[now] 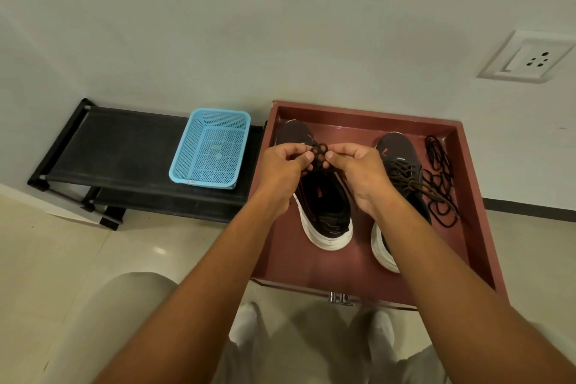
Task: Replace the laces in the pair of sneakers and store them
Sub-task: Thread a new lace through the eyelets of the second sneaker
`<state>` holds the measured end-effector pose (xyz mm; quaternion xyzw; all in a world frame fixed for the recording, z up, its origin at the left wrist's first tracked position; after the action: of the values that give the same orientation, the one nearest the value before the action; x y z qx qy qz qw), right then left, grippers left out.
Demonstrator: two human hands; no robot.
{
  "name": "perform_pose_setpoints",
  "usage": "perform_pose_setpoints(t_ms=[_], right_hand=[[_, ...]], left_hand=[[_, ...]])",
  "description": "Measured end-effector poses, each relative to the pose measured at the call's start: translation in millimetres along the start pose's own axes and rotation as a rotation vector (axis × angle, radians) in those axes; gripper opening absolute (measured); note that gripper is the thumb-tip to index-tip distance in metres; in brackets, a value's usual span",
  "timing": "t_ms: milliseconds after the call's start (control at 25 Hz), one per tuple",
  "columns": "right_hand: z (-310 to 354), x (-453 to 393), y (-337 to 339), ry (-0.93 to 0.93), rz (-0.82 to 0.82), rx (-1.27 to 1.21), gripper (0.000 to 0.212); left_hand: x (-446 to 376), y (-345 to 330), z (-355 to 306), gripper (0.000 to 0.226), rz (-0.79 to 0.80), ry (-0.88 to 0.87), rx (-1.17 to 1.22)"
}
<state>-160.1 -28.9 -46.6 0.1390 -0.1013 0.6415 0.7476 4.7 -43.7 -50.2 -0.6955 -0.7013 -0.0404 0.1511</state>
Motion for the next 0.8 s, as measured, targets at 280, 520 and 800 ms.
perform_pose_setpoints(t_ms=[280, 520, 800], right_hand=[[5.6, -2.5, -6.7, 0.051, 0.03, 0.127, 0.008], [16.3, 2.1, -8.1, 0.09, 0.044, 0.217, 0.012], [-14.3, -0.5, -6.4, -0.131, -0.138, 0.066, 0.014]], left_hand=[[1.6, 1.3, 0.3, 0.029, -0.017, 0.025, 0.095], [7.2, 4.2, -5.2, 0.009, -0.113, -0.035, 0.073], [25.1, -1.2, -23.0, 0.02, -0.039, -0.335, -0.225]])
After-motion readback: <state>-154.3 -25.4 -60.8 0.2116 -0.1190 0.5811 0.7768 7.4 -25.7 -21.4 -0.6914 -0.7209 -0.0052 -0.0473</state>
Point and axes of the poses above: each hand's wrist, its own x-axis away from the middle knuckle, its own y-axis out of the back of the hand, z = x × y, the point moved 9 cm from there along -x, towards the middle knuckle, and after that the axes turned 8 degrees about x, right-handed, at the moved point
